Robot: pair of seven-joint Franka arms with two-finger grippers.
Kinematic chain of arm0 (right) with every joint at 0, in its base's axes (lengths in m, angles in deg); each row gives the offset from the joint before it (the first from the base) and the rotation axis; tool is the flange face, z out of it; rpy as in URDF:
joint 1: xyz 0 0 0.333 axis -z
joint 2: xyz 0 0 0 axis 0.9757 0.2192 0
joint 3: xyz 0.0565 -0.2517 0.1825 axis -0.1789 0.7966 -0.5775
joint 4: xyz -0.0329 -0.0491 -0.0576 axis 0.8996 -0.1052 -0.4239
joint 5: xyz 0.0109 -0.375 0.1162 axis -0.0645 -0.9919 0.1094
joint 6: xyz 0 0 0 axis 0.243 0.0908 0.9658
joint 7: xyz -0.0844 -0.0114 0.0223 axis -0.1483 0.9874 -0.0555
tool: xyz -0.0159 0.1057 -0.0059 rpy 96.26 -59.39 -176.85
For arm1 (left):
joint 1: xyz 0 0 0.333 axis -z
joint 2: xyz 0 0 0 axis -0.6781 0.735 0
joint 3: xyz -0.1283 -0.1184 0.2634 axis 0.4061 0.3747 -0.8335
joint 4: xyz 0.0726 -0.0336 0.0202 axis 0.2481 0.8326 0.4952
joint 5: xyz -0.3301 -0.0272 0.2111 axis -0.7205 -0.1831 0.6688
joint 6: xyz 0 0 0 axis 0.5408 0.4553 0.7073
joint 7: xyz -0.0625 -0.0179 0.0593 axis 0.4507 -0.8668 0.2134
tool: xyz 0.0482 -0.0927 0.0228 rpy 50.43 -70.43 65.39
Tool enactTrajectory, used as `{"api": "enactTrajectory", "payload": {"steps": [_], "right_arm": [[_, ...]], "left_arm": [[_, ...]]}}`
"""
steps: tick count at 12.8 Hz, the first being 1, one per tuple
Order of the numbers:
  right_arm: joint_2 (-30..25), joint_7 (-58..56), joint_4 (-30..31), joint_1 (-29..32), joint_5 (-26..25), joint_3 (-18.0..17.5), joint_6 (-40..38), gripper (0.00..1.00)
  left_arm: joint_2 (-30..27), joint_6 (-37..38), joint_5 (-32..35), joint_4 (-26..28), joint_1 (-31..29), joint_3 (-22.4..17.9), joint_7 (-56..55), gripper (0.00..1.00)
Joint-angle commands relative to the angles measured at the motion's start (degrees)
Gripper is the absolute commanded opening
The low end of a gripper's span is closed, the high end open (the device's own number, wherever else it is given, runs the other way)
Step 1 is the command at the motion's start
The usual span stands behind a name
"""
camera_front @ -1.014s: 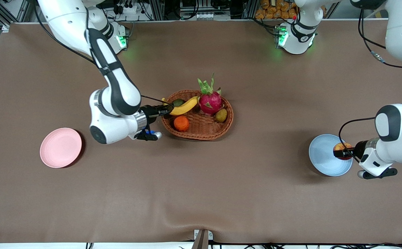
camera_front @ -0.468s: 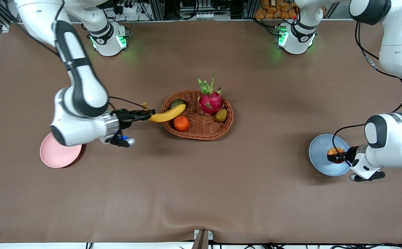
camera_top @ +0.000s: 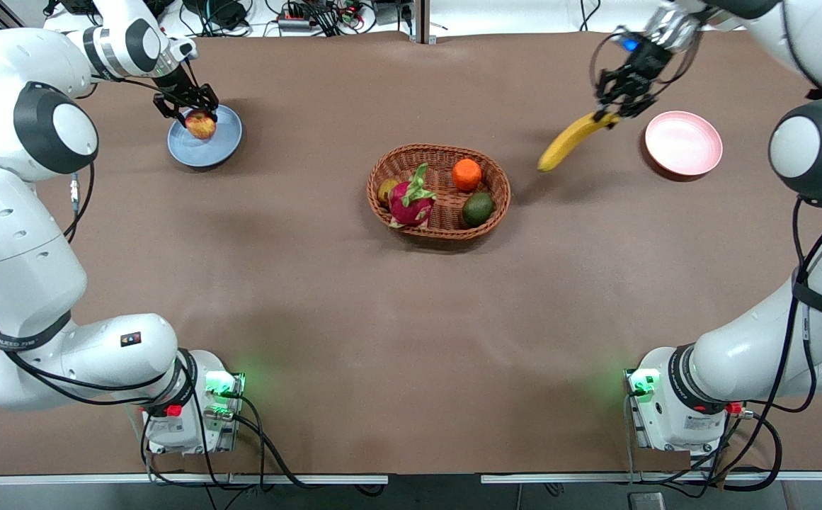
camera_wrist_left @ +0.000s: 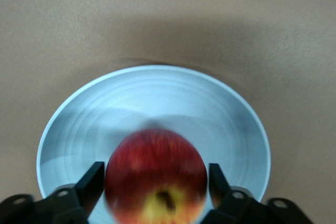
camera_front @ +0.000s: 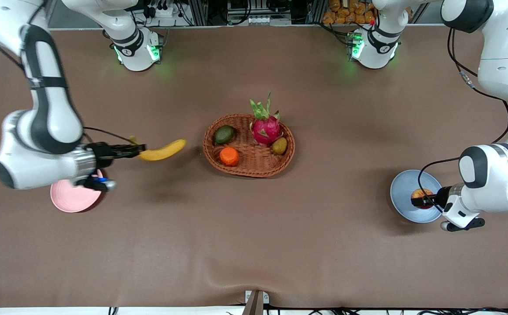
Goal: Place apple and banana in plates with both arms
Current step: 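Lower the apple onto the blue plate while the right gripper lifts the banana, then open the left gripper and withdraw while the right gripper lowers the banana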
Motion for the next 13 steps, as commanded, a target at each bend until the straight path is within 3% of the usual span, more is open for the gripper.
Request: {"api": "enactTrajectory", "payload": {"steps": [1,4,7,13], "right_arm": [[-0.2,-6.0,-4.9,5.9,-4.9,-1.0,-1.8,0.00],[1.8,-10.6,-9.0,9.7,-8.7,-1.0,-1.1,0.00],[7.0,-18.0,-13.7,14.2,-8.8,-1.0,0.1,0.05],[13.2,-35.3,-15.1,21.6,-8.7,-1.0,13.3,0.11]], "left_arm": [[-4.8,1.2,-0.5,0.0,0.2,0.5,-0.6,1.00],[-13.6,9.4,0.1,0.0,1.8,0.6,-0.6,1.00],[-22.3,15.0,1.3,-0.4,2.3,0.7,0.2,1.00],[-33.1,21.4,1.8,-0.4,3.3,0.8,-0.5,1.00]]}}
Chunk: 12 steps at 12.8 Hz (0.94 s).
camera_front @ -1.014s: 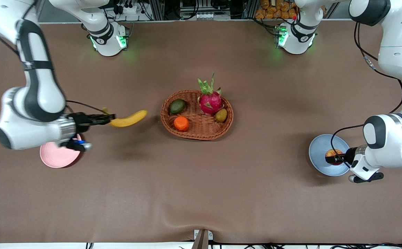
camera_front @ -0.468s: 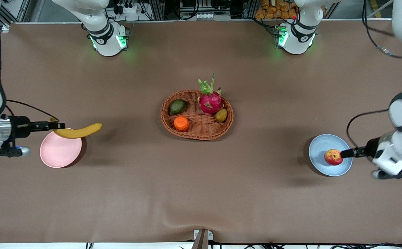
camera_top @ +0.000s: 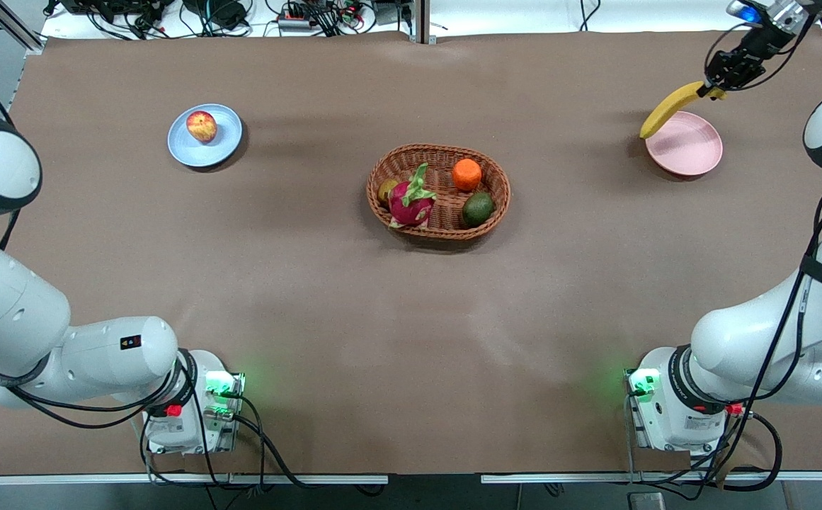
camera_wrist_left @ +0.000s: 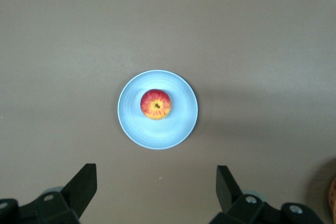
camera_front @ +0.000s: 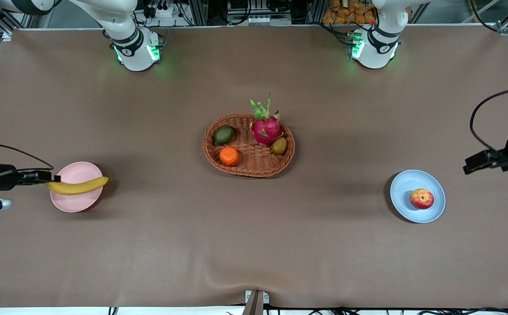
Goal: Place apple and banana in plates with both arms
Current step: 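Open the left gripper and withdraw while the right gripper lowers the banana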
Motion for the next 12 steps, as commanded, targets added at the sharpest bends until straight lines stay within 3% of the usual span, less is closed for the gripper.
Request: {"api": "enactTrajectory", "payload": {"steps": [1,5,9,12], "right_arm": [[3.1,-6.2,-2.4,3.9,-0.5,-1.2,1.3,0.11],[3.5,-6.4,-1.9,6.1,3.8,-1.4,0.4,0.11],[4.7,-6.5,-1.8,7.6,9.4,-1.3,-3.1,0.12],[5.9,-8.6,-1.8,8.3,9.9,-1.3,-3.1,0.18]], "left_arm": [[-3.5,1.7,1.1,1.7,0.6,0.2,-0.2,1.00],[-7.3,4.1,0.3,1.7,0.3,1.6,-0.1,1.00],[-12.3,7.6,-0.1,5.1,2.2,1.5,-0.4,1.00],[-14.9,10.9,-0.1,6.1,2.8,0.7,-0.2,1.00]]}}
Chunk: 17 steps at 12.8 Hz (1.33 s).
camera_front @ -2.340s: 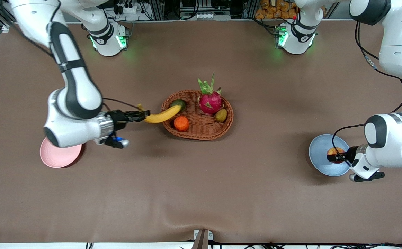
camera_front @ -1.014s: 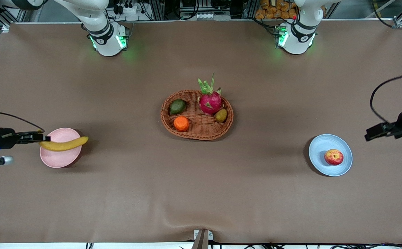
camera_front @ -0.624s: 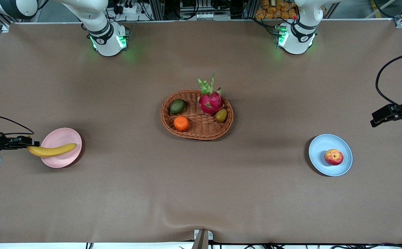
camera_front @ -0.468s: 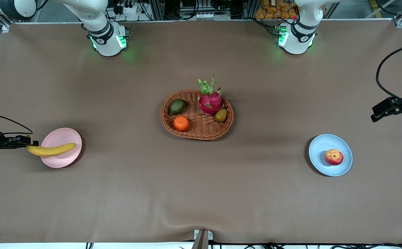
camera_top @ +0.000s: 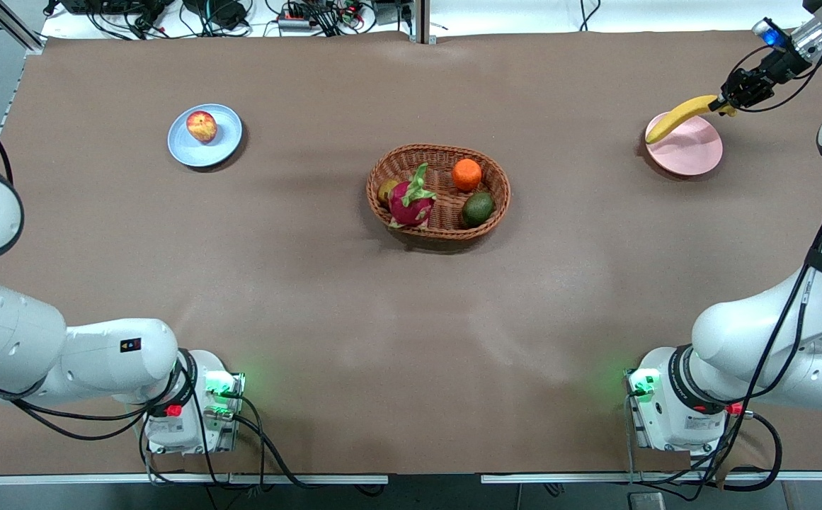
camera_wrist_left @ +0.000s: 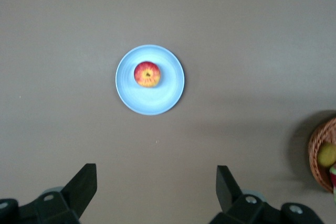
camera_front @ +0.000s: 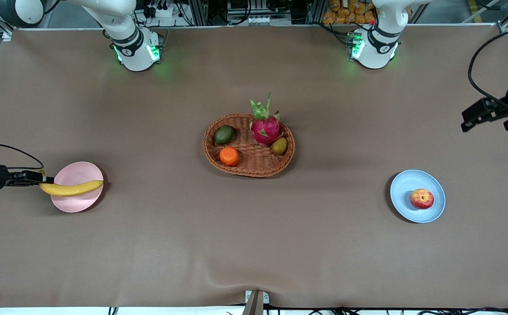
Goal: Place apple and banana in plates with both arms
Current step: 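Release the banana onto the pink plate and withdraw the right gripper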
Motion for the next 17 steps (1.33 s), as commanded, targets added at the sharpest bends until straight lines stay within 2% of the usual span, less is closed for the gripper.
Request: {"api": "enactTrajectory", "payload": {"steps": [1,2,4,7,11,13,15,17], "right_arm": [[1.7,-1.8,-1.7,1.9,1.5,-1.1,-1.1,0.36],[1.8,-1.9,-1.7,1.9,1.6,-1.1,-1.0,0.99],[1.6,-1.8,-1.8,1.8,1.5,-1.1,-1.0,1.00],[1.2,-1.0,-2.4,1.3,1.1,-1.1,-1.1,1.00],[-2.9,-1.5,-4.5,0.5,0.5,-1.2,-2.6,1.00],[-6.8,-1.0,-4.1,-2.8,-4.0,-1.0,-2.5,1.00],[-9.8,3.4,-3.8,-5.5,-9.7,-1.2,-2.7,1.00],[-14.5,5.4,-1.2,-9.0,-11.8,-1.0,-2.3,1.00]], "left_arm": [[-3.9,2.1,-0.1,2.8,0.4,-0.9,0.0,1.00],[-5.2,2.6,-0.1,3.9,0.7,-1.1,0.4,1.00],[-6.2,2.6,-1.9,6.1,2.9,-4.1,0.4,1.00],[-6.2,2.8,-1.9,5.3,3.1,-4.3,-0.3,1.00],[-5.8,3.7,-1.6,3.9,3.2,-4.4,-0.4,1.00],[-4.1,3.7,-1.3,1.0,2.9,-4.4,0.2,1.00],[-4.0,3.8,-1.3,1.0,2.7,-4.4,0.0,1.00],[-4.0,4.1,-1.3,0.8,2.8,-4.4,0.0,1.00]]}}
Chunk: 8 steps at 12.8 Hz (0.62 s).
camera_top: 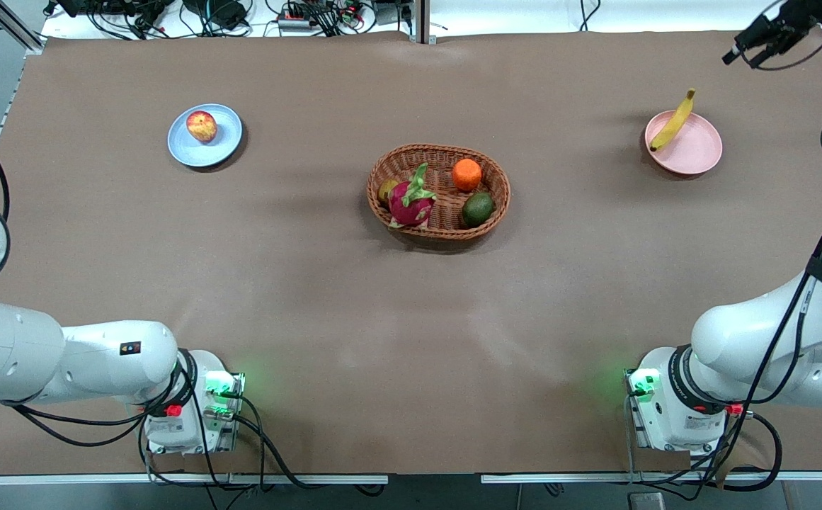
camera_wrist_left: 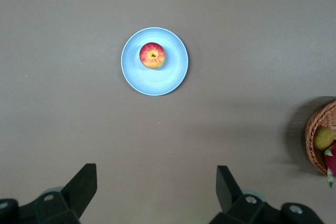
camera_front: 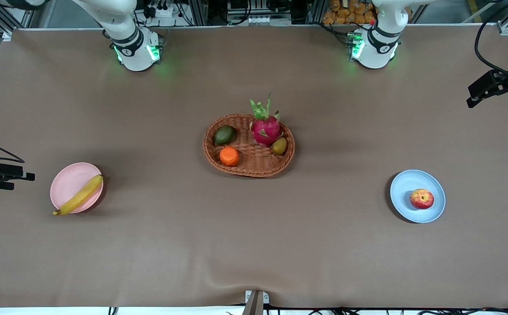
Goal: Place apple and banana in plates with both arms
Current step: 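Release the banana onto the pink plate and withdraw the right gripper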
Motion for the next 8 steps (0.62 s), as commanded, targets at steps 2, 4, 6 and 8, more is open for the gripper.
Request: {"api": "enactTrajectory", "payload": {"steps": [2,4,6,8], "right_arm": [[-9.2,6.1,4.7,-6.0,-6.7,0.4,0.4,1.00],[-13.3,9.5,6.8,-8.3,-9.8,0.2,0.4,1.00],[-19.1,12.9,12.3,-10.7,-10.0,0.3,1.4,1.00],[-27.9,21.1,21.6,-14.3,-11.2,0.3,6.2,1.00]], "left_arm": [[0.7,1.3,0.0,-1.6,0.4,-0.3,-0.3,1.00],[0.8,1.2,-0.1,-1.7,0.4,-0.3,-0.3,1.00],[0.8,1.2,-0.1,-1.7,0.5,-0.2,-0.4,1.00],[1.0,1.2,-0.1,-1.7,1.1,-0.2,-0.5,1.00]]}}
